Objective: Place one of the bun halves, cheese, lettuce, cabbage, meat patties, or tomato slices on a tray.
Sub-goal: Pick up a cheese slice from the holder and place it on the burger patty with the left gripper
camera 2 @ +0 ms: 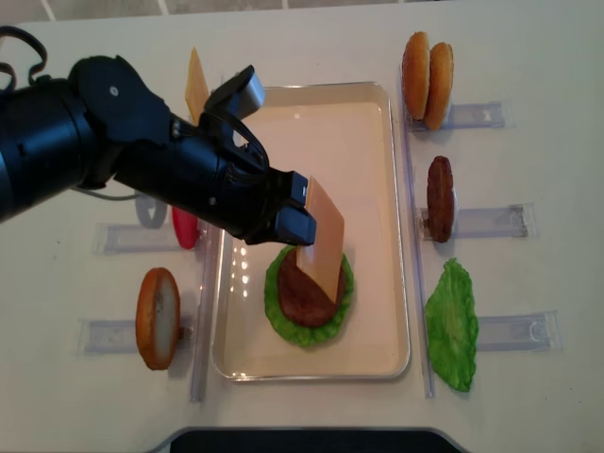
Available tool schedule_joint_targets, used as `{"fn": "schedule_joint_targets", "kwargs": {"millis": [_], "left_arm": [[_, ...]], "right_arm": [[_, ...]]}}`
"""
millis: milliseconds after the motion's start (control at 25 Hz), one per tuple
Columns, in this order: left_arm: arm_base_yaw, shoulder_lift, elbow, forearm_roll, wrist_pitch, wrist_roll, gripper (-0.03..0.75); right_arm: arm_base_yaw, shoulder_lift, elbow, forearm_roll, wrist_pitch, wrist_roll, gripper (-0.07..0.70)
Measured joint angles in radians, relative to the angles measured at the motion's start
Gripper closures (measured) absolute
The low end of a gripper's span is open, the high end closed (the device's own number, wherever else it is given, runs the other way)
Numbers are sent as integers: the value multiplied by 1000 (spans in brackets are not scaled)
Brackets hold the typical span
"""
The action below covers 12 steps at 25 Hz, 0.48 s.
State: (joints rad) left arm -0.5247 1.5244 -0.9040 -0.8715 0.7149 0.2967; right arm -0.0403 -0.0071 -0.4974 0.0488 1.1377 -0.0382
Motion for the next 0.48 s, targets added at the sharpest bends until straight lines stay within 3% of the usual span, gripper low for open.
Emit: {"fn": "schedule_joint_targets", "kwargs": {"millis": [480], "left_arm": [[-5, 39, 0, 4, -9, 7, 699]], "right_arm": [[0, 0, 0, 0, 0, 0, 233]]}}
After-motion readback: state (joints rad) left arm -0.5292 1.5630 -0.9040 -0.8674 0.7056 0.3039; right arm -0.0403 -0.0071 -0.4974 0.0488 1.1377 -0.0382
